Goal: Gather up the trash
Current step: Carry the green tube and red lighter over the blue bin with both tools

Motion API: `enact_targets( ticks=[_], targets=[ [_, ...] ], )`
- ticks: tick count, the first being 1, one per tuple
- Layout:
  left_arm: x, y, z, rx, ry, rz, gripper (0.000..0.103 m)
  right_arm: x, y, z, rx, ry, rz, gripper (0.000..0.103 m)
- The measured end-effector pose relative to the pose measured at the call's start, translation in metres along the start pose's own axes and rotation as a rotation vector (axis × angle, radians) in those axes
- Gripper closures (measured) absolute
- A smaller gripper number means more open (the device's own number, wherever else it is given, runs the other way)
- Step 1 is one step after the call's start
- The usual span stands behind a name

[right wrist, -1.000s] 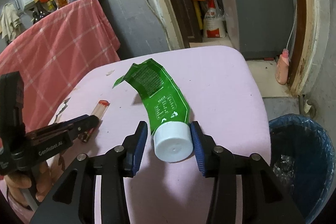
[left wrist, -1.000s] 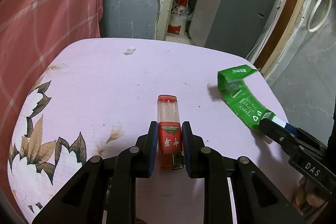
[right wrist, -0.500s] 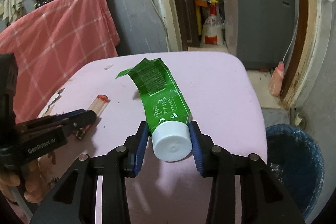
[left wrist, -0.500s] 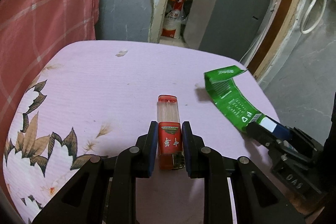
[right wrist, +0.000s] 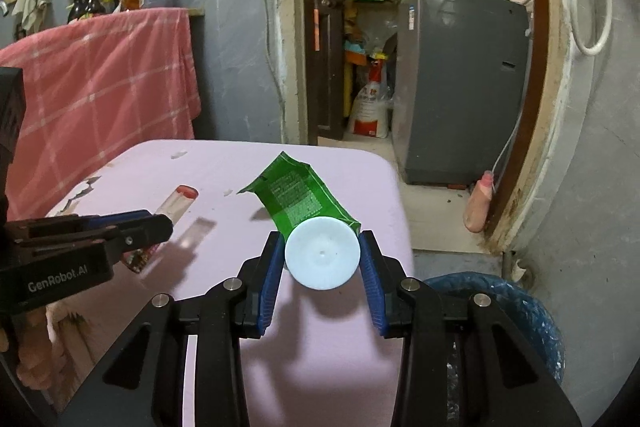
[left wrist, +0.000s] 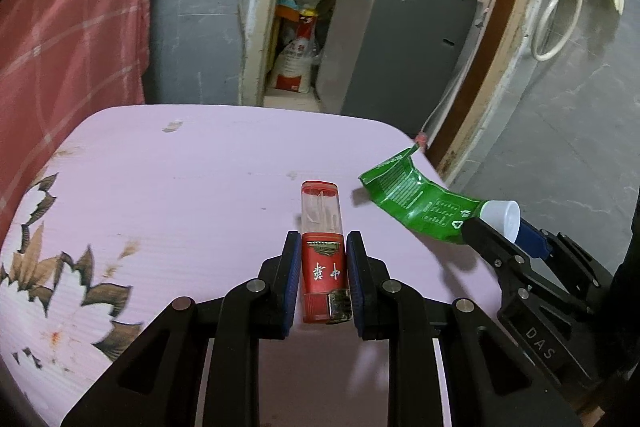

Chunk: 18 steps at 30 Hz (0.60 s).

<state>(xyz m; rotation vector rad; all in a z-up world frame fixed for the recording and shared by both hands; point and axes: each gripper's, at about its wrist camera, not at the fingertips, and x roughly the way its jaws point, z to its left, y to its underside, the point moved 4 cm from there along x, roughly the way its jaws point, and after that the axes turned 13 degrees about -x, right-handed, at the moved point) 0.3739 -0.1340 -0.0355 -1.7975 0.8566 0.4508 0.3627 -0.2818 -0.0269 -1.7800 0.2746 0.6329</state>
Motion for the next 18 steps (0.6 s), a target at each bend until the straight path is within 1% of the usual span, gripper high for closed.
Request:
enact_targets(
  ticks=[4,10,18],
  targets=[
    [0.002,0.003,-0.015,0.016,0.024,0.002,0.084,-0.014,0.003,-0.014,0.010,0.029,-0.025,0.068],
    [0.010,0.012,-0.047,0.038,0.077,0.009,0.084,-0.026,0.014,-0.040,0.047,0.065,-0.029,0.069],
    [0.024,0.020,-0.096,0.062,0.151,0.014,0.084,-0.050,0.029,-0.088,0.091,0.157,-0.041,0.069]
  ],
)
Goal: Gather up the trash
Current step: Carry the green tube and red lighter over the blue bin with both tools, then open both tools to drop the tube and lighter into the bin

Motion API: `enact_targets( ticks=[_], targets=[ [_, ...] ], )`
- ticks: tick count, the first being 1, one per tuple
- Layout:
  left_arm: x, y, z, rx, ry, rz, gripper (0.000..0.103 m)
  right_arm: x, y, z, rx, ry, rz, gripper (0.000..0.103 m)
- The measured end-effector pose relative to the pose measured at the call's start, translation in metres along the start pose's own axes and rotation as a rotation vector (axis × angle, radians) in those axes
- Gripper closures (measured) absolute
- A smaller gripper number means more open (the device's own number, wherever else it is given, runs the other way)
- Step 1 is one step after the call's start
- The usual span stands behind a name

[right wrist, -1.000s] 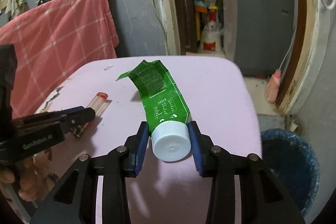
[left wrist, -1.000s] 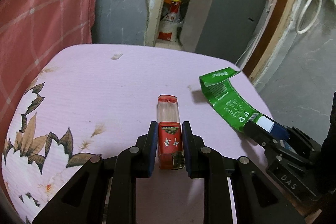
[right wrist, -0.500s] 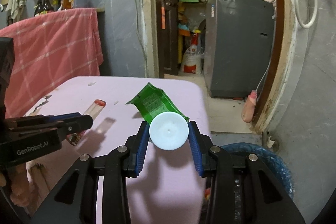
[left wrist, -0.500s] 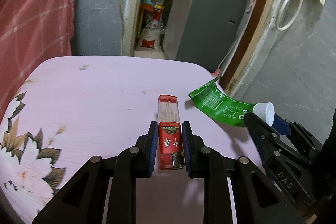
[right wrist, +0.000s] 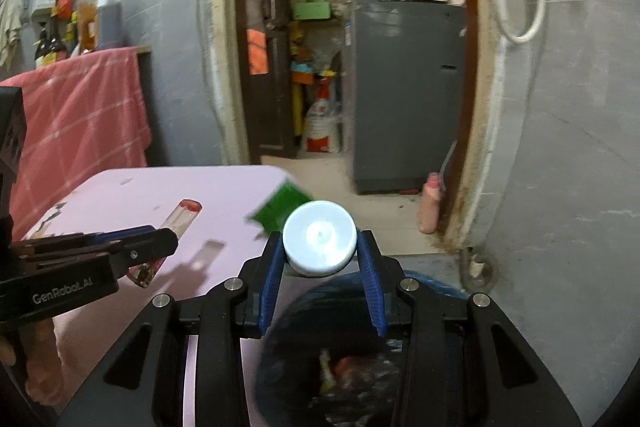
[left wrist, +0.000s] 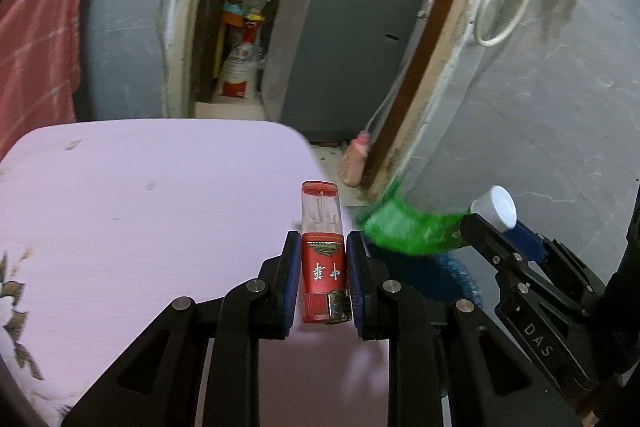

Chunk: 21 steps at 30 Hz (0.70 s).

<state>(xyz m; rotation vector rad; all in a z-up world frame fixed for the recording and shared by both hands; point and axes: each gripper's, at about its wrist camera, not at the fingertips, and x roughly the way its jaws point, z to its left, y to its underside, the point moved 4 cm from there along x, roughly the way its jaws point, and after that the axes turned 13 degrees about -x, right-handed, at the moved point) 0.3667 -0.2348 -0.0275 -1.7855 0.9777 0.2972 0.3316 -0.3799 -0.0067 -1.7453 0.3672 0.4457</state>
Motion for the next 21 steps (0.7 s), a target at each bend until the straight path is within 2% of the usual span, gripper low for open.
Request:
enact_targets(
  ticks=[12,21],
  targets=[
    [0.045,0.016,-0.059,0.063,0.056,0.051,0.084,0.009,0.025,-0.064,0.106,0.058,0.059,0.070],
    [0.061,0.031,-0.070,0.077,0.066,0.077,0.084,0.011,0.045,-0.085,0.154,0.049,0.100,0.069]
  ],
)
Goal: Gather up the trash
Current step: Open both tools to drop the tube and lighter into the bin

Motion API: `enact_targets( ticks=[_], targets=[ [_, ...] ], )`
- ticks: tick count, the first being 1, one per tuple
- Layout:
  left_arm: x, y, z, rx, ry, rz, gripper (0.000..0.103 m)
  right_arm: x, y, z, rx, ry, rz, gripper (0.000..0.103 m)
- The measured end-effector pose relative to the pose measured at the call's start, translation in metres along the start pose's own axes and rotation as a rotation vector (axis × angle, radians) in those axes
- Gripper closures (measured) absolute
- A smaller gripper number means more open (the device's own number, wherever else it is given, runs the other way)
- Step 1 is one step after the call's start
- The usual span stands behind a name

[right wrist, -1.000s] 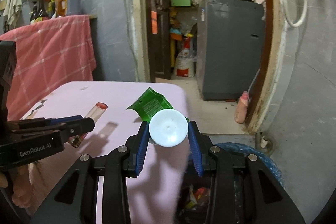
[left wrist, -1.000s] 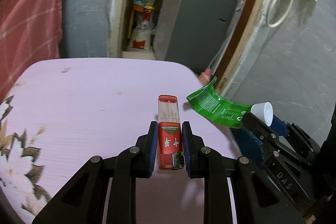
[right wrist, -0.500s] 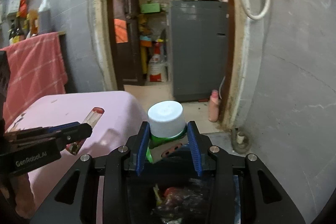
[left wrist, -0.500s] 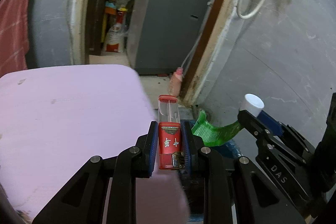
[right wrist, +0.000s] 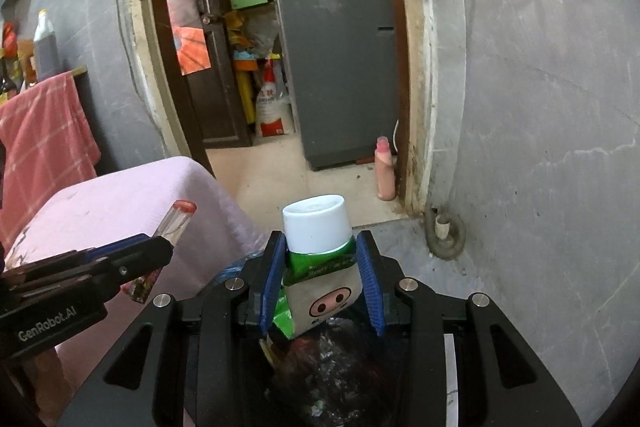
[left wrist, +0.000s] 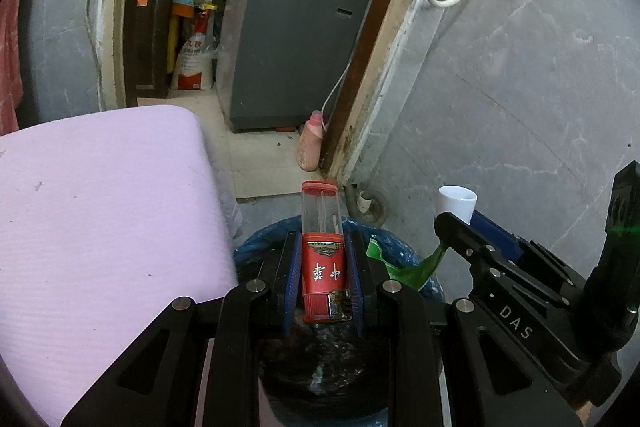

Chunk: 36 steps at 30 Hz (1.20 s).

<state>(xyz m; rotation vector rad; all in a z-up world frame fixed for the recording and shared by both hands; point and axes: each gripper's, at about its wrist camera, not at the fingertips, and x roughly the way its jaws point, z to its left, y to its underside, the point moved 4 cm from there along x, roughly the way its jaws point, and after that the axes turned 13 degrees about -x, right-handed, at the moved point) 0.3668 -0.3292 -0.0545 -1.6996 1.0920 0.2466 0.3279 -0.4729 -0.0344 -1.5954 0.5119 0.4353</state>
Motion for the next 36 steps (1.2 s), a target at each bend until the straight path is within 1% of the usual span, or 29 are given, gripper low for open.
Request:
enact_targets(
  ticks=[10,14,18,21,24,28,30,31,32,33,34,35,36],
  targets=[
    [0.014,0.007,-0.003,-0.006,0.001,0.025,0.084,0.001,0.006,-0.011,0.029,-0.011,0.012,0.068],
    [0.013,0.006,-0.003,-0.003,0.002,0.024,0.083,-0.002,0.004,-0.012,0.040,-0.017,-0.004,0.068],
    [0.010,0.005,-0.002,-0.008,0.006,0.021,0.078,-0.005,0.002,-0.012,0.048,-0.016,-0.019,0.068],
    [0.006,0.003,0.000,-0.021,0.008,0.002,0.076,-0.009,-0.001,-0.010,0.046,-0.011,-0.035,0.063],
    [-0.004,-0.001,0.002,-0.035,0.003,-0.041,0.069,-0.016,-0.005,-0.008,0.041,-0.001,-0.060,0.060],
    [-0.021,-0.008,0.003,-0.046,-0.017,-0.107,0.062,-0.026,-0.011,-0.007,0.035,0.021,-0.098,0.051],
    [-0.029,-0.011,0.003,-0.044,-0.028,-0.134,0.053,-0.032,-0.014,-0.006,0.033,0.031,-0.117,0.048],
    [-0.034,-0.012,0.004,-0.045,-0.034,-0.150,0.047,-0.035,-0.015,-0.005,0.032,0.036,-0.128,0.046],
    [-0.040,-0.013,0.005,-0.047,-0.039,-0.168,0.042,-0.038,-0.016,-0.005,0.034,0.042,-0.137,0.043],
    [-0.045,-0.013,0.006,-0.045,-0.040,-0.180,0.040,-0.039,-0.018,-0.004,0.038,0.044,-0.142,0.039],
    [-0.050,-0.013,0.007,-0.041,-0.045,-0.192,0.035,-0.044,-0.018,-0.004,0.048,0.050,-0.156,0.030],
    [-0.054,-0.013,0.007,-0.037,-0.053,-0.202,0.028,-0.047,-0.018,-0.004,0.055,0.051,-0.166,0.025],
    [-0.058,-0.014,0.008,-0.031,-0.062,-0.215,0.025,-0.050,-0.019,-0.003,0.060,0.052,-0.173,0.025]
  ],
)
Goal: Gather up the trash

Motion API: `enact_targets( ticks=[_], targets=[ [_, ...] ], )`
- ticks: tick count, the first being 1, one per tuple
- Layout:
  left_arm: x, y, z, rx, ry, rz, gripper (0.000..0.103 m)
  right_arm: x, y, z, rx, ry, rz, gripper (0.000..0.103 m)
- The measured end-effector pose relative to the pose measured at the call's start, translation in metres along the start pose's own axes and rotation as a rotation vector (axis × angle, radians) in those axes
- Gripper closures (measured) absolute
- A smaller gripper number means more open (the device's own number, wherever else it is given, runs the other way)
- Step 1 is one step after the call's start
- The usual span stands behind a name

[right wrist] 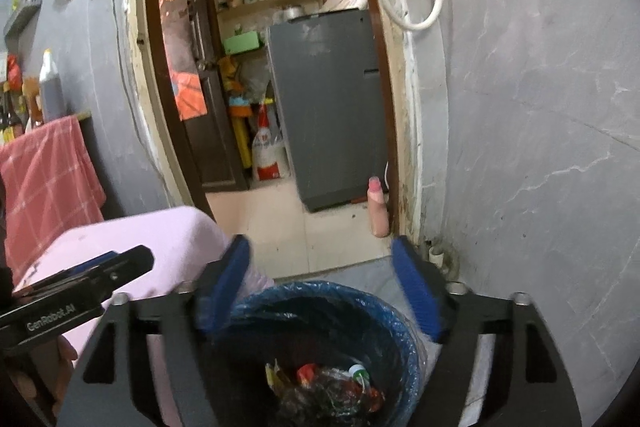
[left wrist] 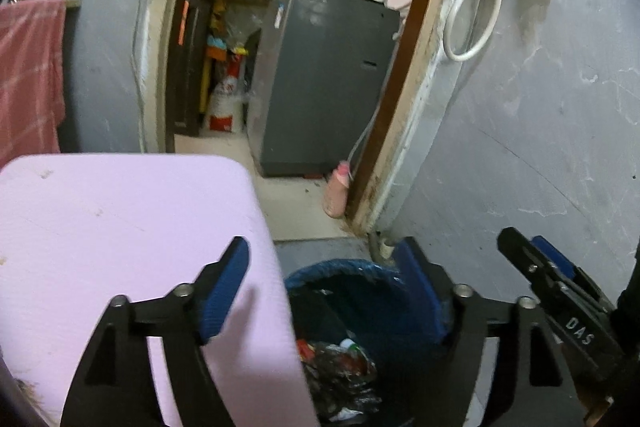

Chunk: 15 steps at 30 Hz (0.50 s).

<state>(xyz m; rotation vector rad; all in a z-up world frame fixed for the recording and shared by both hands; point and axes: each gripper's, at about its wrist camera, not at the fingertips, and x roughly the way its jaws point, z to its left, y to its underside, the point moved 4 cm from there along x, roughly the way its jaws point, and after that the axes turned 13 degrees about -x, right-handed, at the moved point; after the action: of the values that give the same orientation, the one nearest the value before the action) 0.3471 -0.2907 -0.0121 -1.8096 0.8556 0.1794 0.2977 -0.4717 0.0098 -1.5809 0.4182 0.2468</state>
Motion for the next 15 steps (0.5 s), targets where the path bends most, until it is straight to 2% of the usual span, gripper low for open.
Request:
enact_targets(
  ticks=[4,7,15],
  targets=[
    [-0.019,-0.004,0.005,0.014,-0.032,-0.057,0.011,-0.015,-0.004,0.002,0.010,0.005,-0.035,0.012],
    [-0.033,-0.007,0.010,0.010,-0.045,-0.088,0.008,-0.027,-0.006,0.005,0.024,0.005,-0.059,0.000],
    [-0.073,-0.007,0.022,-0.005,-0.034,-0.133,0.008,-0.054,-0.011,0.016,-0.009,0.001,-0.081,0.000]
  ],
)
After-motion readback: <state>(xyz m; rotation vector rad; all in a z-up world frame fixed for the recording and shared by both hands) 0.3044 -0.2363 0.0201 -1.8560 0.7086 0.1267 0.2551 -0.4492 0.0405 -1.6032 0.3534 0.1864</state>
